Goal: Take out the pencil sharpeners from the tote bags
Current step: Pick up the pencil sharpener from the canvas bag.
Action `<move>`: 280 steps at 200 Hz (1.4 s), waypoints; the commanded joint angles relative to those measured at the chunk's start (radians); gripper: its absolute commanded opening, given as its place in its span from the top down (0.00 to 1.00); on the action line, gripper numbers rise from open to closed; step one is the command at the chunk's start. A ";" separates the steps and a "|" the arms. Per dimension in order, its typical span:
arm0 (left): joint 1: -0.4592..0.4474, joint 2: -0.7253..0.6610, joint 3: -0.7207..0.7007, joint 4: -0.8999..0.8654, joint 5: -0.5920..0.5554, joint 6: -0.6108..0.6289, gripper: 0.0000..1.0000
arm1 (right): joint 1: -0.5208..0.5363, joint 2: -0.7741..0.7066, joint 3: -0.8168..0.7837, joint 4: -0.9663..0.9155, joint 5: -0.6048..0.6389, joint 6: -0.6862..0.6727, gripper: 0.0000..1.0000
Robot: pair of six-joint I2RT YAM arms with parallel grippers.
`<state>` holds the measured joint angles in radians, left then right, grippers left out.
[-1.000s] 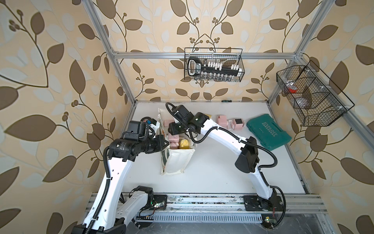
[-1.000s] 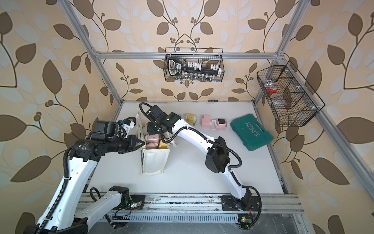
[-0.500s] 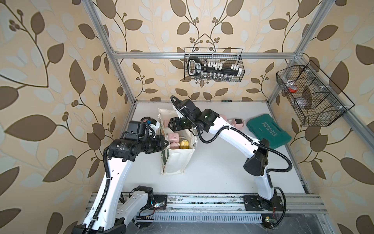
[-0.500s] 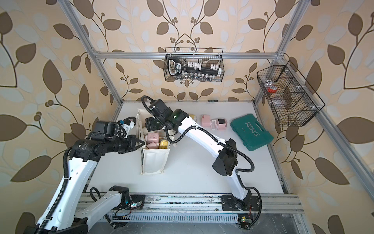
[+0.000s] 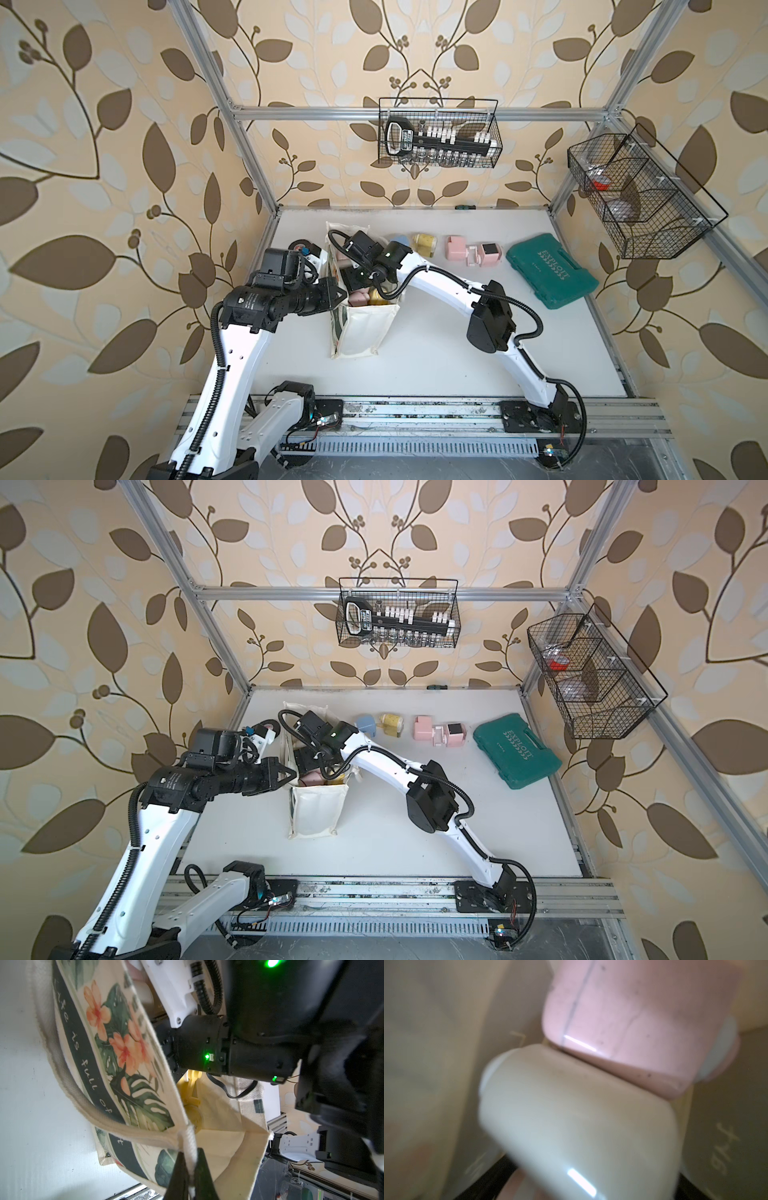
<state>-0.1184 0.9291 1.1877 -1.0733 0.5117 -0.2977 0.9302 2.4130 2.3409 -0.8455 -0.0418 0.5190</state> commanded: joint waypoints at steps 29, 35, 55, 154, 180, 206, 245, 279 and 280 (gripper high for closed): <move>-0.006 -0.021 0.019 0.070 0.031 0.019 1.00 | 0.000 0.112 0.061 -0.032 0.000 -0.007 0.26; -0.006 -0.022 0.019 0.070 0.030 0.020 1.00 | 0.000 0.110 0.061 -0.030 0.000 -0.005 0.29; -0.006 -0.021 0.020 0.066 0.028 0.023 1.00 | 0.001 0.077 0.056 -0.024 0.017 -0.005 0.36; -0.006 -0.023 0.023 0.064 0.027 0.025 1.00 | 0.012 -0.222 -0.020 0.055 0.053 -0.031 0.57; -0.006 -0.024 0.025 0.065 0.027 0.025 1.00 | 0.013 -0.263 -0.032 0.050 0.045 -0.030 0.58; -0.006 -0.024 0.023 0.066 0.028 0.022 1.00 | 0.013 -0.294 -0.037 0.045 0.046 -0.033 0.58; -0.006 -0.027 0.022 0.065 0.025 0.021 1.00 | 0.008 -0.326 -0.038 0.035 0.036 -0.036 0.58; -0.006 -0.030 0.020 0.064 0.022 0.020 1.00 | -0.007 -0.357 -0.038 0.020 0.035 -0.039 0.58; -0.006 -0.031 0.021 0.064 0.022 0.020 1.00 | -0.008 -0.358 -0.039 0.019 0.034 -0.039 0.59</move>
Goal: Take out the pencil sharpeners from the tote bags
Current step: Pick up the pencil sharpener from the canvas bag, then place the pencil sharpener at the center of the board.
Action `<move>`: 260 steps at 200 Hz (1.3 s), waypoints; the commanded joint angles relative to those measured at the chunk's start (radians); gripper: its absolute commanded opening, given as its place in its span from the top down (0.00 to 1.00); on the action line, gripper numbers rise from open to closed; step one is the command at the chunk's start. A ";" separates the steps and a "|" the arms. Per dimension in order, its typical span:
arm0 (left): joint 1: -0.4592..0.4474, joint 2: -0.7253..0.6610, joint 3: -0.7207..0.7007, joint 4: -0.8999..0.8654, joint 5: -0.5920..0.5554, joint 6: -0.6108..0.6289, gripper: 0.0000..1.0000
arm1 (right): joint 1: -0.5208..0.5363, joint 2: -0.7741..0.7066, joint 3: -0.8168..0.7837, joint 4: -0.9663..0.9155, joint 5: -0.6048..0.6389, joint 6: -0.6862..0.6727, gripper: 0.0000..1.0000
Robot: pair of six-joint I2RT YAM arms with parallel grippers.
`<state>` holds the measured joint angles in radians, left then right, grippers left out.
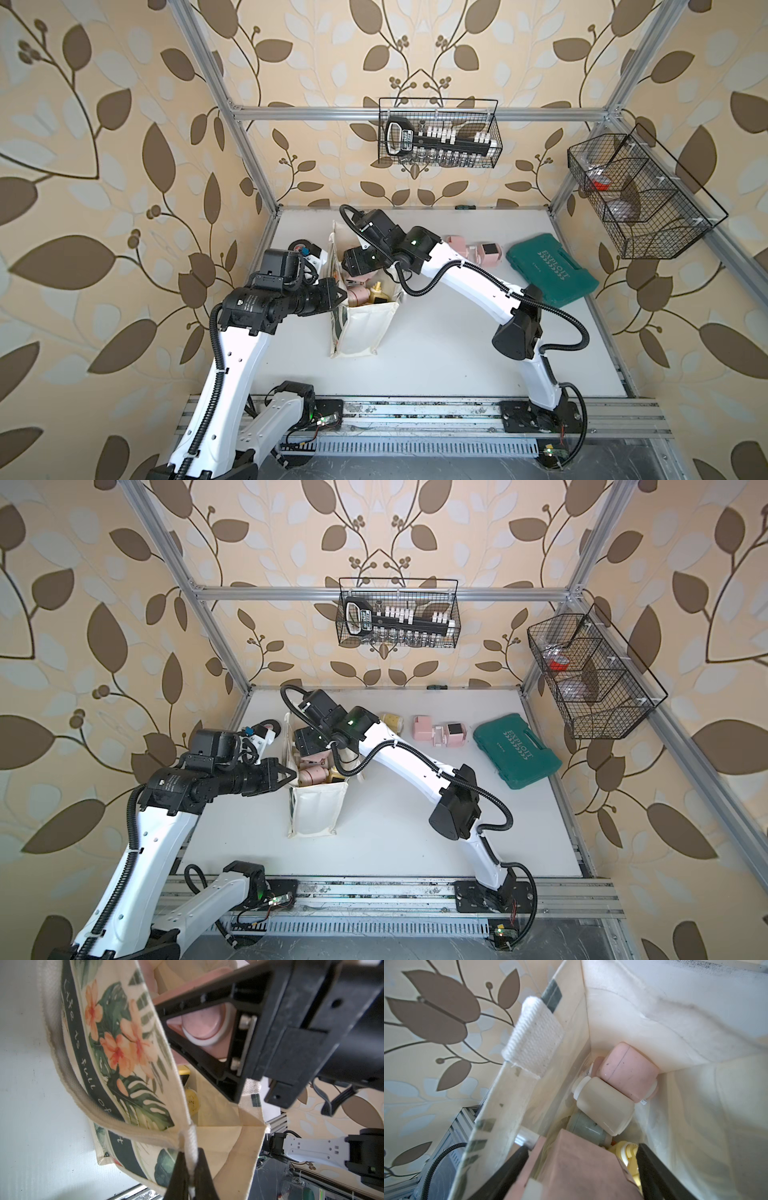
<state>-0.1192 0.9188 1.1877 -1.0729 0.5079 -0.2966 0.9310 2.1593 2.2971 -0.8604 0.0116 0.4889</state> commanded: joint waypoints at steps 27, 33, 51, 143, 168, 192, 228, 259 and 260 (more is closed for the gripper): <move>-0.005 -0.021 0.020 0.064 0.024 0.019 1.00 | -0.031 -0.137 -0.023 0.032 -0.016 -0.012 0.58; -0.005 -0.023 0.020 0.064 0.024 0.019 1.00 | -0.036 -0.143 -0.029 0.030 -0.016 -0.013 0.58; -0.005 -0.024 0.018 0.064 0.024 0.019 1.00 | -0.059 -0.159 -0.055 0.030 -0.029 -0.007 0.58; -0.005 -0.032 0.016 0.062 0.021 0.018 1.00 | -0.073 -0.200 -0.025 -0.041 -0.054 -0.053 0.56; -0.005 -0.032 0.015 0.062 0.022 0.016 1.00 | -0.077 -0.197 -0.071 -0.055 -0.044 -0.081 0.56; -0.005 -0.035 0.017 0.059 0.023 0.018 1.00 | -0.089 -0.184 -0.093 -0.076 -0.008 -0.103 0.55; -0.005 -0.036 0.016 0.060 0.024 0.018 1.00 | -0.139 -0.163 -0.137 -0.035 -0.039 -0.075 0.56; -0.006 -0.039 0.016 0.056 0.020 0.021 1.00 | -0.141 -0.173 -0.135 -0.028 -0.068 -0.073 0.56; -0.005 -0.040 0.016 0.056 0.020 0.022 1.00 | -0.143 -0.174 -0.135 -0.027 -0.070 -0.072 0.56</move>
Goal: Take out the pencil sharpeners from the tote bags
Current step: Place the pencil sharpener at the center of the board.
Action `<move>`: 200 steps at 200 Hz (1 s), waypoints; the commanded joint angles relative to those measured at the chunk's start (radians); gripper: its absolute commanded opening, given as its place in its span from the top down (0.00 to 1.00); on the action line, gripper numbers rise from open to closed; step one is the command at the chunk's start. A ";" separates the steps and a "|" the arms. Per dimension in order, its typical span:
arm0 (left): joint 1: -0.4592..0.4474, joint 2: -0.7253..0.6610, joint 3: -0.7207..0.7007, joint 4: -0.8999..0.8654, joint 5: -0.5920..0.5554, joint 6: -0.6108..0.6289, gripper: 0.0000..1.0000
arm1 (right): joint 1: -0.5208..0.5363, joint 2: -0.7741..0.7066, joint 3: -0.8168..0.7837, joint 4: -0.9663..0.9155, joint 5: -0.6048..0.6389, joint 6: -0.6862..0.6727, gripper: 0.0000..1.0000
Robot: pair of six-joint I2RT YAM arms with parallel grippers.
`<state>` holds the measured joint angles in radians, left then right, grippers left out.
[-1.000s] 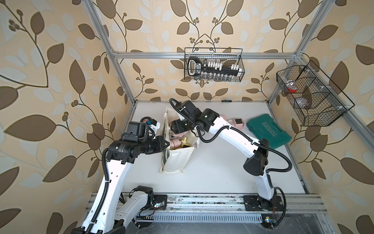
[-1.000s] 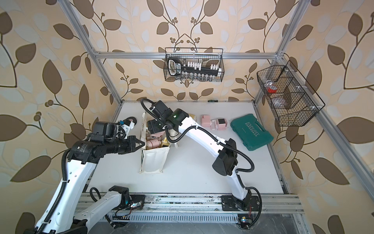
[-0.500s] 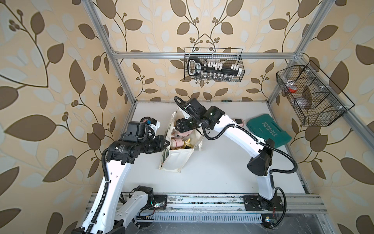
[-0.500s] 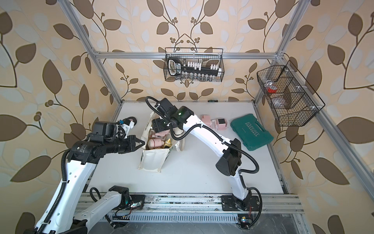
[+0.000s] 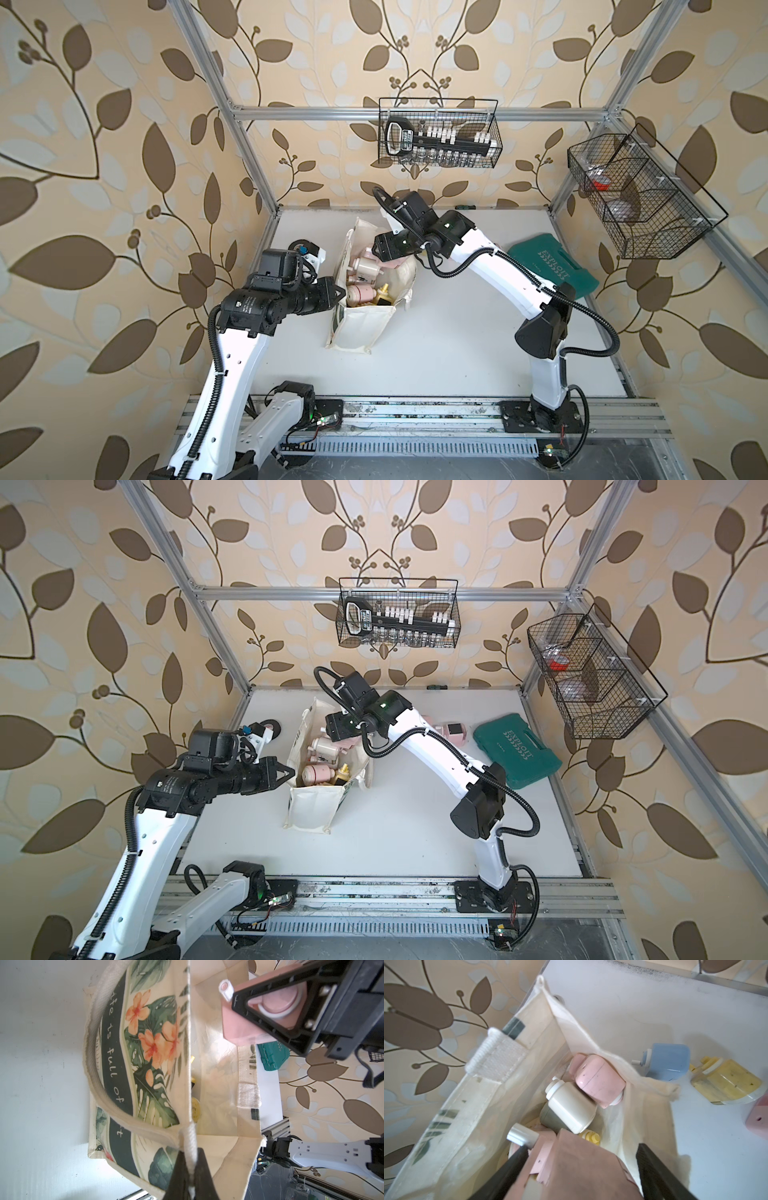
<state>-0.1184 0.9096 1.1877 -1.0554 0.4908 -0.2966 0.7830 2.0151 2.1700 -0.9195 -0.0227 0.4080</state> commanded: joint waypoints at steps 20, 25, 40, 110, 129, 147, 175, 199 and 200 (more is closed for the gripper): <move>-0.006 -0.028 0.015 0.037 0.032 0.024 1.00 | -0.002 -0.069 -0.007 0.034 -0.062 0.013 0.56; -0.006 -0.028 0.015 0.037 0.029 0.025 1.00 | -0.005 -0.082 -0.005 0.031 -0.057 0.012 0.56; -0.007 -0.030 0.018 0.032 0.022 0.028 1.00 | -0.022 -0.133 -0.020 0.028 -0.036 0.004 0.55; -0.006 -0.054 0.013 0.035 -0.004 0.031 1.00 | -0.265 -0.381 -0.485 0.178 0.006 0.038 0.55; -0.006 -0.063 0.015 0.035 -0.017 0.029 1.00 | -0.305 -0.357 -0.589 0.210 0.033 0.040 0.55; -0.006 -0.077 0.020 0.026 -0.061 0.028 1.00 | -0.310 -0.292 -0.624 0.225 0.073 0.034 0.55; -0.006 -0.099 0.023 0.008 -0.097 0.029 1.00 | -0.308 -0.138 -0.584 0.229 0.055 0.032 0.56; -0.006 -0.111 0.022 -0.003 -0.104 0.031 1.00 | -0.305 -0.005 -0.491 0.217 0.040 0.033 0.55; -0.006 -0.112 0.022 -0.004 -0.104 0.032 1.00 | -0.304 0.001 -0.486 0.216 0.040 0.033 0.55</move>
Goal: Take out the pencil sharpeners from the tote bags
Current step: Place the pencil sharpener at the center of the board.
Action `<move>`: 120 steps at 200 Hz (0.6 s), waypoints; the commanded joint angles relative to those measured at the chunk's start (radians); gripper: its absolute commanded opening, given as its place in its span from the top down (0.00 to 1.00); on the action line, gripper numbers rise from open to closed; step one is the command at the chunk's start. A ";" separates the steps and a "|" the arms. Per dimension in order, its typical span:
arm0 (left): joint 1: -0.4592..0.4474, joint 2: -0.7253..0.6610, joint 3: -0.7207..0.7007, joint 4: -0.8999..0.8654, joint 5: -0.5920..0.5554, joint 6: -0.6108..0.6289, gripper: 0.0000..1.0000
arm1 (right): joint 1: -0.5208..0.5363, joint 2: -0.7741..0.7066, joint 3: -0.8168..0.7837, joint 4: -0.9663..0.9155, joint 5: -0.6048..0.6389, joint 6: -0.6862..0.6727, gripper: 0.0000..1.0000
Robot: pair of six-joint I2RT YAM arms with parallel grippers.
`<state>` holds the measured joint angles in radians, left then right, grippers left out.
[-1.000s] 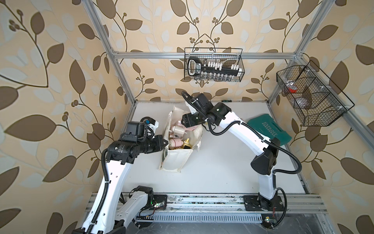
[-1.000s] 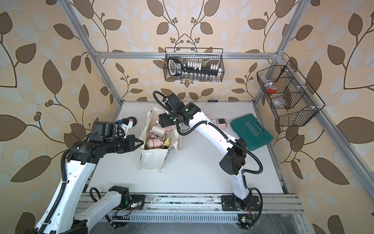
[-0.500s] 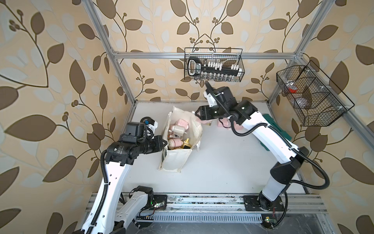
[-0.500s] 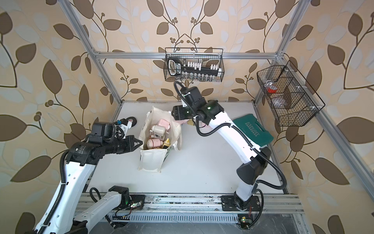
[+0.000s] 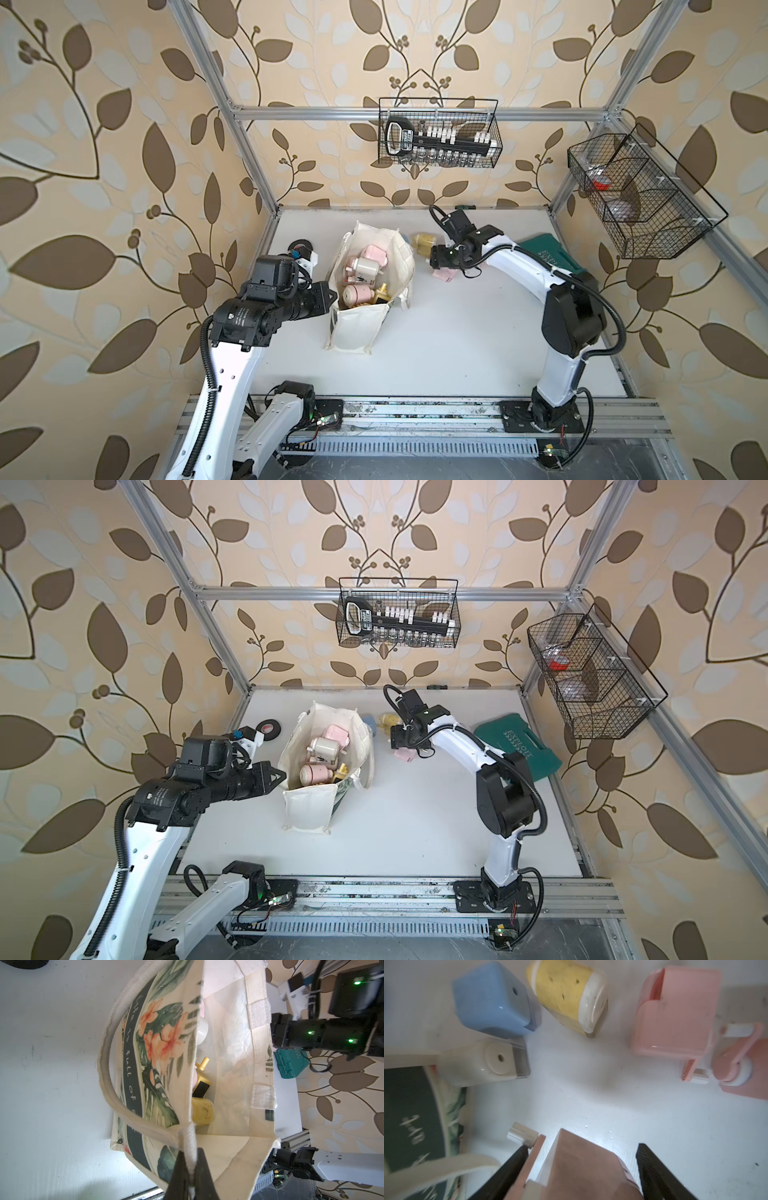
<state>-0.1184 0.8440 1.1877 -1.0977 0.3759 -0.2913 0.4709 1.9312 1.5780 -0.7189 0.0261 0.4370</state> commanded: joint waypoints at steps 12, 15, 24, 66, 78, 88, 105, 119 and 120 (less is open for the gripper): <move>-0.006 -0.053 0.023 0.036 0.006 0.027 1.00 | 0.013 0.154 0.167 -0.001 -0.007 0.000 0.55; -0.006 -0.053 0.023 0.036 0.004 0.027 1.00 | 0.013 0.170 0.184 -0.007 -0.006 0.000 0.55; -0.006 -0.056 0.023 0.036 0.003 0.027 1.00 | 0.015 0.223 0.234 -0.029 -0.007 -0.002 0.55; -0.006 -0.053 0.021 0.039 0.017 0.027 1.00 | 0.028 0.367 0.389 -0.079 -0.002 -0.007 0.54; -0.006 -0.051 0.021 0.041 0.020 0.026 1.00 | 0.032 0.393 0.422 -0.091 0.014 -0.010 0.52; -0.006 -0.050 0.021 0.042 0.021 0.027 1.00 | 0.032 0.411 0.442 -0.095 0.016 -0.012 0.51; -0.006 -0.049 0.020 0.044 0.023 0.025 1.00 | 0.032 0.443 0.484 -0.116 0.011 -0.013 0.46; -0.006 -0.049 0.020 0.044 0.023 0.025 1.00 | 0.037 0.462 0.513 -0.133 0.015 -0.017 0.40; -0.006 -0.049 0.020 0.044 0.023 0.025 1.00 | 0.038 0.463 0.515 -0.134 0.015 -0.017 0.40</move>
<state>-0.1184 0.8200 1.1877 -1.1301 0.3584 -0.2913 0.4995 2.3600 2.0327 -0.7986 0.0269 0.4324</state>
